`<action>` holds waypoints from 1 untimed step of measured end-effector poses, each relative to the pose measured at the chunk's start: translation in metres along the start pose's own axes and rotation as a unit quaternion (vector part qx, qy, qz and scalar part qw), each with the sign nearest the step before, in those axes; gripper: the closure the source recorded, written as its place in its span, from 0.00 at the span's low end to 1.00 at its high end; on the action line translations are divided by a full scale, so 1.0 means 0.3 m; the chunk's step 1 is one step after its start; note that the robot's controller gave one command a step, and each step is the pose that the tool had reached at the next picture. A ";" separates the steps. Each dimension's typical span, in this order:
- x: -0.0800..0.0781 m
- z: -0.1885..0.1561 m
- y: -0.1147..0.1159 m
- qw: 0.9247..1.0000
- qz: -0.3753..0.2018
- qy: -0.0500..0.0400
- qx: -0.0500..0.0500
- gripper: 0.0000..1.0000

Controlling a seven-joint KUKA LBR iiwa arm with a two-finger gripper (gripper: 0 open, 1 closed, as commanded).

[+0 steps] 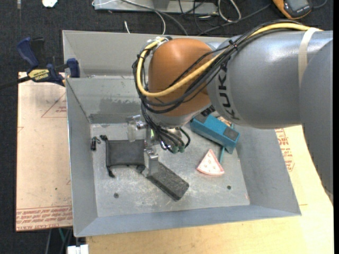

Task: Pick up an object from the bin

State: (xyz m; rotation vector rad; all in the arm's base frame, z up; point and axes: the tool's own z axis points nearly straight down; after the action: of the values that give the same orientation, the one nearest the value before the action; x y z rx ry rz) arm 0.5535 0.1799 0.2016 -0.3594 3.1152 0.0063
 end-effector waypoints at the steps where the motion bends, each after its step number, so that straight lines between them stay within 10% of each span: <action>1: 0.024 0.226 0.017 0.995 0.099 -0.002 -0.001 0.00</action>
Offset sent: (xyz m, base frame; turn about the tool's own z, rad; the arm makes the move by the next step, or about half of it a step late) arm 0.0099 -0.0239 0.0001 0.2343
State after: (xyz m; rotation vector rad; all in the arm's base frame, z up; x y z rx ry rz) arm 0.5455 0.1836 0.1338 -0.0499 3.1314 0.0101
